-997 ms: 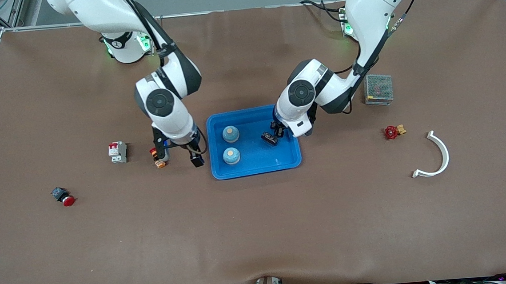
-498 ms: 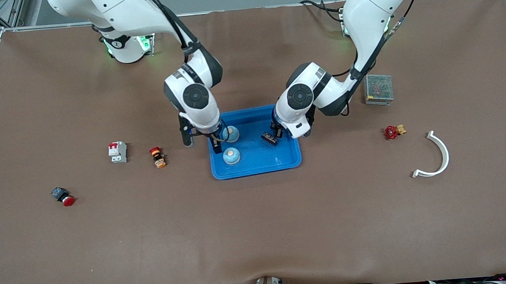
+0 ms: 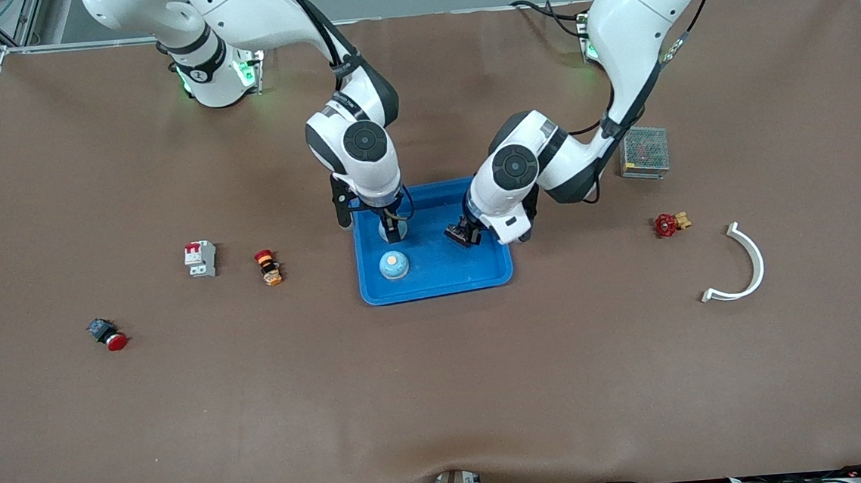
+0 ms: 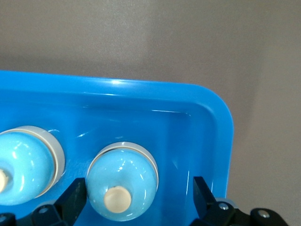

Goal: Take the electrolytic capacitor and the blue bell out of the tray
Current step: 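Grasp a capacitor with the left gripper while the right gripper grasps a bell, then place the capacitor with the left gripper while the right gripper carries the bell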

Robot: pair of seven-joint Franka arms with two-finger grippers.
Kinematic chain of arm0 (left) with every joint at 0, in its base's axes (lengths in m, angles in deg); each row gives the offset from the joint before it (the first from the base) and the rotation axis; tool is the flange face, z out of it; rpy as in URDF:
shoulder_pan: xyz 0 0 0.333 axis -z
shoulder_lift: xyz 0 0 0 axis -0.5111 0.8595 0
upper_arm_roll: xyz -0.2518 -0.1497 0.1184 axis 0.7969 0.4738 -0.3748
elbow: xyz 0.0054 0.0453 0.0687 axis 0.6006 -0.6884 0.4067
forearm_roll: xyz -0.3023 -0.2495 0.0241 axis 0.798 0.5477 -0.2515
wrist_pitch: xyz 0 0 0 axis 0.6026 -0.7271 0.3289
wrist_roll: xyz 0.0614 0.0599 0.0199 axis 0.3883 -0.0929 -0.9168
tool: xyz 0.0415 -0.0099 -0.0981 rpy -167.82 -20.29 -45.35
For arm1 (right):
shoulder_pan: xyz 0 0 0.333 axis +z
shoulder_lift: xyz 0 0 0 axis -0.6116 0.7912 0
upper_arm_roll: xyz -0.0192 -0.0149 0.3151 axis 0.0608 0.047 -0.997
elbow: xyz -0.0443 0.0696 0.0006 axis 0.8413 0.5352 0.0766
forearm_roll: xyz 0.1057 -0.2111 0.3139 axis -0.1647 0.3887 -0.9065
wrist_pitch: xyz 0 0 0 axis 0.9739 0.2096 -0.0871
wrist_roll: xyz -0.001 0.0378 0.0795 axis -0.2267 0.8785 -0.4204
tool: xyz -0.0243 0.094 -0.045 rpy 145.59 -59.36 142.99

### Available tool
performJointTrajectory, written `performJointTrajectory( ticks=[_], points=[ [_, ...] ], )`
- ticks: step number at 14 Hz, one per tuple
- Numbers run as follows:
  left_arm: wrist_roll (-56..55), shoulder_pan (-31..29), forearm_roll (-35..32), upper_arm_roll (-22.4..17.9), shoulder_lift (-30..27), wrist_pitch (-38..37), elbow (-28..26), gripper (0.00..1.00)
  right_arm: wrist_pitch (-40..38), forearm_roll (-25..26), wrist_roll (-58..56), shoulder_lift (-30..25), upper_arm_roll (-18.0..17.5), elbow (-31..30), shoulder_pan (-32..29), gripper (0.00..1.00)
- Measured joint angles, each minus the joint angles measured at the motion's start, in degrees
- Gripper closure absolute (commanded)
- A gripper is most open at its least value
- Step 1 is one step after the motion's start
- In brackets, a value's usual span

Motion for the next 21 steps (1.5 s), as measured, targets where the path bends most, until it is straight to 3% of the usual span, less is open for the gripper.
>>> performJointTrajectory(
  ticks=[5,6,7,9,15,18,21],
  points=[
    [9.0,-4.2,-1.1,-0.1,-6.9,-14.5,5.0,1.00,0.2,0.0,0.0,1.9,0.4,1.6,0.0,0.00],
    [12.2,-5.5,-1.1,0.0,-8.6,-17.6,5.0,1.00,0.2,0.0,0.0,3.0,0.4,2.6,0.0,0.07],
    [15.3,-6.8,-1.1,-0.1,-10.1,-20.7,4.9,1.00,0.4,0.1,0.0,4.1,0.5,3.5,0.0,0.30],
    [20.4,-9.9,-1.1,-0.1,-12.1,-25.3,4.2,1.00,0.9,0.3,-0.1,5.4,0.5,4.7,0.0,1.00],
    [34.7,-20.2,-1.1,-0.2,-13.7,-27.0,-3.2,1.00,0.2,0.7,-2.5,5.2,0.5,6.1,0.0,1.00],
    [38.4,-23.6,-1.1,-0.2,-13.8,-27.0,-6.8,1.00,-9.9,-1.0,-7.8,2.3,0.6,8.9,-0.3,1.00],
    [44.1,-26.3,-1.1,-0.2,-13.8,-27.0,-10.1,1.00,-23.4,-5.0,-20.9,-3.7,0.9,12.1,-2.3,1.00]
  ],
)
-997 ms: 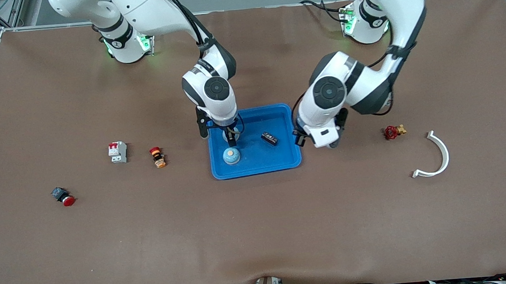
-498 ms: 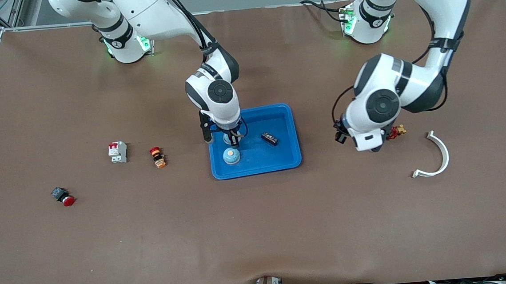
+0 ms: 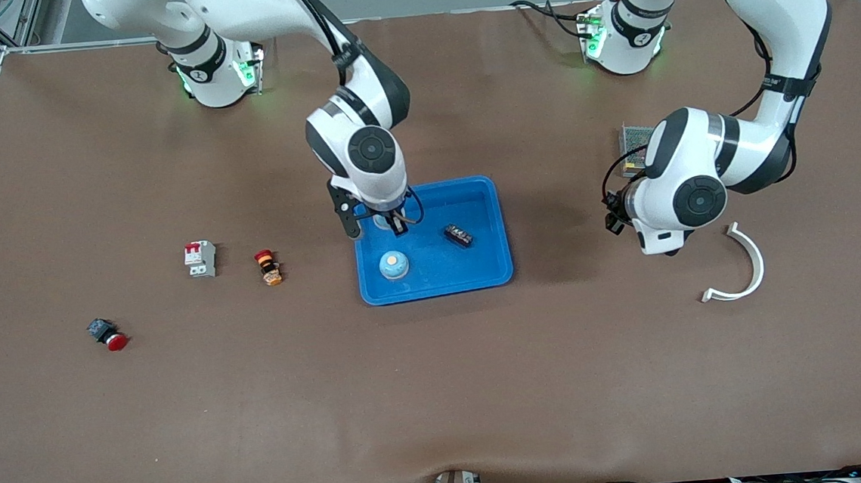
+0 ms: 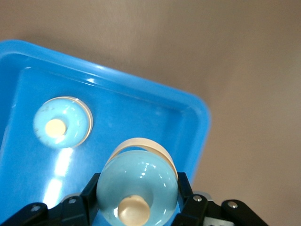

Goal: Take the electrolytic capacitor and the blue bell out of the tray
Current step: 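Place the capacitor with the left gripper while the right gripper carries the bell, then set the bell down with the right gripper while the left gripper reaches the tray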

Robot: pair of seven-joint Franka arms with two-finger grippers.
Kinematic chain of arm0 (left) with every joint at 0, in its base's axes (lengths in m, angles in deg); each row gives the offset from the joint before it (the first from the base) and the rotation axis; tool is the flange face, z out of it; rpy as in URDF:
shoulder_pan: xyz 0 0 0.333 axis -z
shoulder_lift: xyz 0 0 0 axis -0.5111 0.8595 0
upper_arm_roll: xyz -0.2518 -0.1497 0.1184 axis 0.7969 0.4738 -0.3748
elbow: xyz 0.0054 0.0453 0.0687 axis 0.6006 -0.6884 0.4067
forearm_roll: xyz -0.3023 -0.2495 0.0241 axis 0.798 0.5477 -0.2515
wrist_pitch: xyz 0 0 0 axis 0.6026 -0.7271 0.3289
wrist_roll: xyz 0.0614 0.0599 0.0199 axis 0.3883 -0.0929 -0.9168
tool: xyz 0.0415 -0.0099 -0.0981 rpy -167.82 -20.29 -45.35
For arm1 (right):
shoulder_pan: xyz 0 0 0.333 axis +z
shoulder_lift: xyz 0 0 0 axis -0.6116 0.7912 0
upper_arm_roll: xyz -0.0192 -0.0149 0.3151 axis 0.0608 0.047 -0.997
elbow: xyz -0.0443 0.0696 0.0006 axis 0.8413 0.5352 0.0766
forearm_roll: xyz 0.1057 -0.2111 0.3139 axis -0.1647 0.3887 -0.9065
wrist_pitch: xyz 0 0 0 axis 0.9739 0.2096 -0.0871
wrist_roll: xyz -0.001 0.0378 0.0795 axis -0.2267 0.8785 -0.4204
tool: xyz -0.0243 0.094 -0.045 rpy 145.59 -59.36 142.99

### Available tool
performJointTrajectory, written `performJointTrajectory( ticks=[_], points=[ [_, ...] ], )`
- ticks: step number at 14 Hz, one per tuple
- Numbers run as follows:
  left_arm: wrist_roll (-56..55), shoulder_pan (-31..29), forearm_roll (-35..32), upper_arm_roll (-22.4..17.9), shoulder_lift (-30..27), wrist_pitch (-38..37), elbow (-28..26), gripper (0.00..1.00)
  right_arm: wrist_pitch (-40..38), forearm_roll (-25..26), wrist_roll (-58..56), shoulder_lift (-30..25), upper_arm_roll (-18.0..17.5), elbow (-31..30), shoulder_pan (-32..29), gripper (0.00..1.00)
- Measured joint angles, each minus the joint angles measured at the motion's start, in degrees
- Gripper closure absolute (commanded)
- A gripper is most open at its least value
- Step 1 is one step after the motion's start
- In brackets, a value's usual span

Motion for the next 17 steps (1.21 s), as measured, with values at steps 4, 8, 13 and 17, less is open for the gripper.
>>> performJointTrajectory(
  ticks=[4,8,13,17],
  points=[
    [6.1,-2.9,-3.6,0.0,0.0,0.9,-4.3,1.00,-9.1,0.7,-18.1,-6.3,0.6,-0.5,-4.8,1.00],
    [10.8,-6.5,-5.6,0.0,0.0,7.4,-8.6,1.00,-7.7,4.2,-34.8,-12.1,1.1,-7.2,-11.7,1.00],
    [12.4,-7.7,-6.7,0.0,1.4,11.5,-10.1,1.00,-1.6,11.3,-58.8,-24.6,1.4,-23.3,-24.3,1.00],
    [12.4,-7.8,-9.0,0.0,3.7,14.0,-10.0,0.69,2.0,11.6,-73.5,-27.5,1.4,-26.4,-33.1,1.00]
  ],
)
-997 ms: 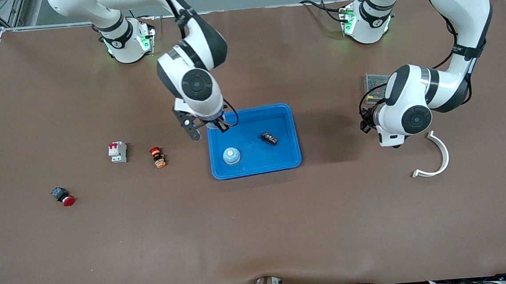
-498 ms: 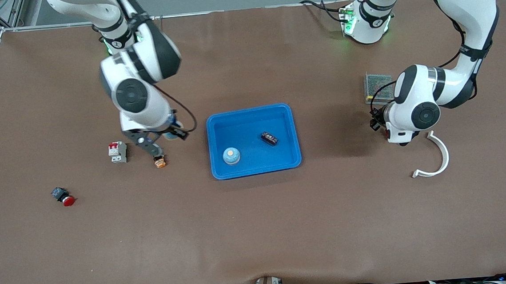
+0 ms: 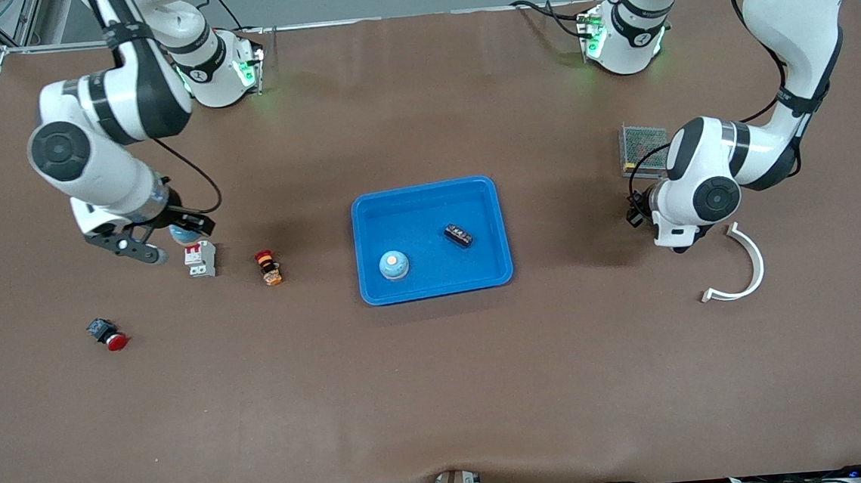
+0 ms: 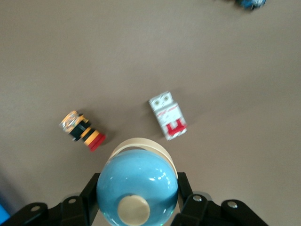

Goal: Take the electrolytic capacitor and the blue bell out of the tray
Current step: 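Set the bell down with the right gripper while the left gripper reaches the tray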

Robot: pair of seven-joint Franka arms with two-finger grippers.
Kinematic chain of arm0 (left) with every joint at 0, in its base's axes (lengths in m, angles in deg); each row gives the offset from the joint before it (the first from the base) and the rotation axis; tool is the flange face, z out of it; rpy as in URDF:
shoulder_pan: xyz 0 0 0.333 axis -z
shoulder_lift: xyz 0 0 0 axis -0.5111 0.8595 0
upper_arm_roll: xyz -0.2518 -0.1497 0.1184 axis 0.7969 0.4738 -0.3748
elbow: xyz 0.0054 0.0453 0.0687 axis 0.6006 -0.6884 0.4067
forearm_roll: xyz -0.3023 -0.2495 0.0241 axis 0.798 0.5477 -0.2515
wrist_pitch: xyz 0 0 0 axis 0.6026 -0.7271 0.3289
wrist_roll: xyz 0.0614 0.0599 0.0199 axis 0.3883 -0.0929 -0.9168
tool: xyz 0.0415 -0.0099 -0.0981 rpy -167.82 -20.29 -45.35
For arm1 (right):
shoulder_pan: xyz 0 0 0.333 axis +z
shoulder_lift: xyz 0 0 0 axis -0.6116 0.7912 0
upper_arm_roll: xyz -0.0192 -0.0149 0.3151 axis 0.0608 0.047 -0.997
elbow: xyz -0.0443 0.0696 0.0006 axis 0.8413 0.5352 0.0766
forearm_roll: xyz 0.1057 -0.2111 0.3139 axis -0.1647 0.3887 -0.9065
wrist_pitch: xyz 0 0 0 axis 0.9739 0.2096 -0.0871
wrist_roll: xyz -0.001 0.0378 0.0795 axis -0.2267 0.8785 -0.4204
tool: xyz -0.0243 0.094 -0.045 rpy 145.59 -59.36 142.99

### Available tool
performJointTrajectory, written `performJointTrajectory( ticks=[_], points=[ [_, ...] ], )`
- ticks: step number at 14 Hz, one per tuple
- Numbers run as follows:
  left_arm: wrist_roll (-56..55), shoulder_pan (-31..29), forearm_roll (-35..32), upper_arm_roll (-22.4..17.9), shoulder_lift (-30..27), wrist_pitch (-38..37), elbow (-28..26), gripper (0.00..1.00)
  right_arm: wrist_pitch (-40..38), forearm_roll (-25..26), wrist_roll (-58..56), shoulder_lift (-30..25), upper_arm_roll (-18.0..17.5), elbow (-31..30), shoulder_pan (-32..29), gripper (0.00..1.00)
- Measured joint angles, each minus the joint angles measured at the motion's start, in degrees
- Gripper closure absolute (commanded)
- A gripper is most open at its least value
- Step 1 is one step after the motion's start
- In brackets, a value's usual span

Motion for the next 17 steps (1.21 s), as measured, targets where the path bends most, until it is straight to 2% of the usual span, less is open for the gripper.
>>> performJointTrajectory(
  ticks=[1,2,5,7,11,17],
  points=[
    [0.0,0.0,0.0,0.0,0.0,0.1,0.2,0.12,1.7,0.0,-4.0,0.0,0.0,-0.4,-2.3,1.00],
    [0.0,0.0,0.0,0.0,0.1,0.2,0.5,0.00,4.1,0.0,-8.1,0.1,0.0,-1.2,-5.0,1.00],
    [-0.1,-0.1,0.0,-0.1,0.1,0.3,1.2,0.00,10.5,0.0,-19.5,1.4,0.0,-4.0,-13.7,1.00],
    [-0.1,-0.1,0.0,-0.1,0.1,0.0,2.1,0.00,12.6,0.0,-22.9,3.6,0.0,-4.4,-17.2,1.00],
    [-1.5,0.0,0.3,1.6,-0.1,-5.2,7.3,0.00,15.6,-2.6,-23.2,10.4,-0.1,-2.9,-18.4,1.00],
    [-16.7,1.2,4.7,10.0,-0.7,-6.3,13.3,0.00,16.7,-5.8,-23.2,18.8,-0.2,4.3,-18.4,1.00]
  ],
)
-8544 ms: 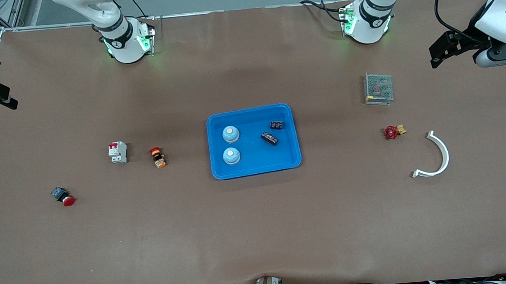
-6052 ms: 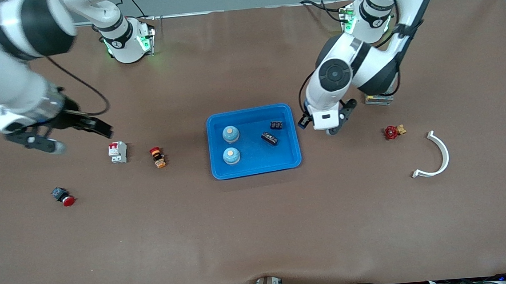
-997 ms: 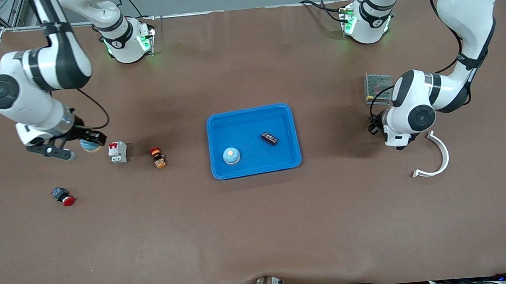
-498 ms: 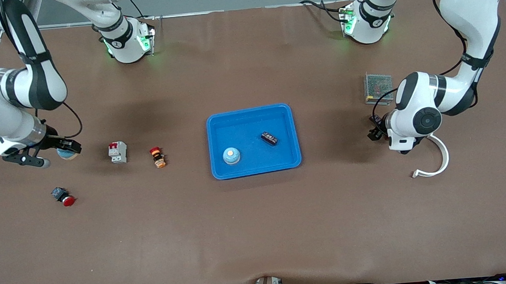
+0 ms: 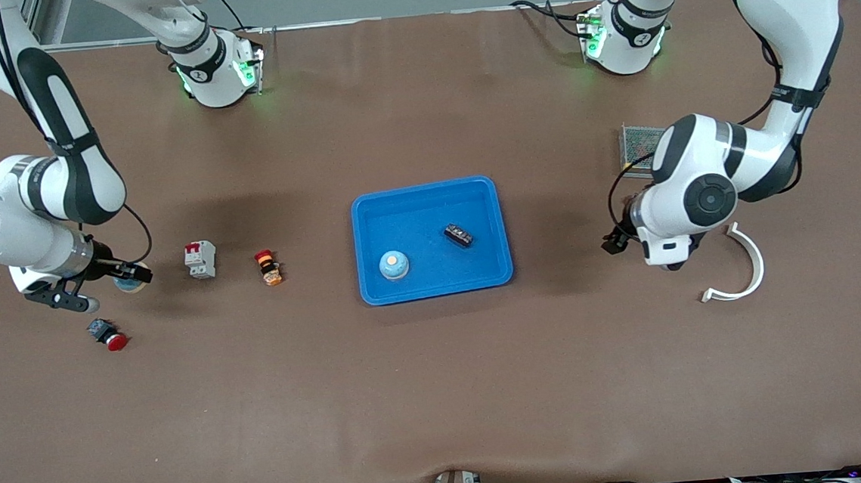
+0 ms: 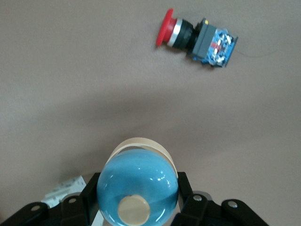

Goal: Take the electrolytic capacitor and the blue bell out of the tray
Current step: 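Set the bell down with the right gripper while the left gripper reaches the tray, then grasp the second capacitor with the left gripper while the right gripper returns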

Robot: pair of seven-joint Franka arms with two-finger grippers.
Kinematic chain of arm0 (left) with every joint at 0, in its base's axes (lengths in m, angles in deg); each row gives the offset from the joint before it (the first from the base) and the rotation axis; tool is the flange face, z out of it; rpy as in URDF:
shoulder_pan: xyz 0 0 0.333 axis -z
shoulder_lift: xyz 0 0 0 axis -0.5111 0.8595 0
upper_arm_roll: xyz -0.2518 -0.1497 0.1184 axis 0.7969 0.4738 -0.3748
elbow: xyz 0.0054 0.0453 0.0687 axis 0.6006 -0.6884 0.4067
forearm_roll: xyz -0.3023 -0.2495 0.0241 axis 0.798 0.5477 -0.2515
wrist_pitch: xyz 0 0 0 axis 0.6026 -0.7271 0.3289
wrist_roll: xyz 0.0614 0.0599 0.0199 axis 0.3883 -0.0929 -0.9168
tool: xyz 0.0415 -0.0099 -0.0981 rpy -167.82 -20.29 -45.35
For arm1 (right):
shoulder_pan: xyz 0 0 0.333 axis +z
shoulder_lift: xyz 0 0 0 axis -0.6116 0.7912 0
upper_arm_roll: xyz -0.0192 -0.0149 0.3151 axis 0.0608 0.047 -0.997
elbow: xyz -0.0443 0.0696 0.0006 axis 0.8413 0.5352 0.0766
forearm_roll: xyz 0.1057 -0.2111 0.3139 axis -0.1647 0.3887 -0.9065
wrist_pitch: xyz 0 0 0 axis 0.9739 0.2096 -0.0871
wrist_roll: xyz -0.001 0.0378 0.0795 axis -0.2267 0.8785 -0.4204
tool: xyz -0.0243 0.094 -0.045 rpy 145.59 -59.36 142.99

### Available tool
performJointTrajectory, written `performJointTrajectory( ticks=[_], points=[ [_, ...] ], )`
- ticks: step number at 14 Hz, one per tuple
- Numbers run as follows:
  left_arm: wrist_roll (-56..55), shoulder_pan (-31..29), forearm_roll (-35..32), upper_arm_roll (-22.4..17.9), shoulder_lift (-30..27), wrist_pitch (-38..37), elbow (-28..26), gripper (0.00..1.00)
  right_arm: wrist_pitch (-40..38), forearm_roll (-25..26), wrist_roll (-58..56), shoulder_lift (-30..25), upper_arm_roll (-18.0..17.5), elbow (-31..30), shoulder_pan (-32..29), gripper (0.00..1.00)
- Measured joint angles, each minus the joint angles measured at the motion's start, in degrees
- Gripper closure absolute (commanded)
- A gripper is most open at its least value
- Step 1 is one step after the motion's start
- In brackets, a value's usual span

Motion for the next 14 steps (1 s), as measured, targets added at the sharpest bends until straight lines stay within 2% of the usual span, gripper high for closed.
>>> performJointTrajectory(
  ticks=[5,7,12,13,14],
  points=[
    [-11.0,7.1,2.6,1.1,1.4,0.3,4.2,0.00,0.5,-2.4,0.0,6.3,0.0,6.7,-0.1,1.00],
    [-16.6,11.2,3.0,1.1,3.6,1.2,6.9,0.00,3.4,-3.3,0.0,9.4,-0.2,8.4,-0.1,1.00],
    [-28.2,18.6,3.0,1.0,9.9,9.4,10.4,0.00,10.2,-4.1,0.1,15.3,-0.8,9.2,-0.1,1.00],
    [-29.2,19.5,3.0,0.9,10.9,10.9,10.5,0.03,10.3,-4.3,0.1,15.4,-0.8,9.4,-0.1,0.85],
    [-30.0,20.2,3.0,0.9,11.8,12.4,10.5,0.07,10.3,-4.3,0.2,15.4,-0.8,9.5,-0.1,0.01]
  ],
)
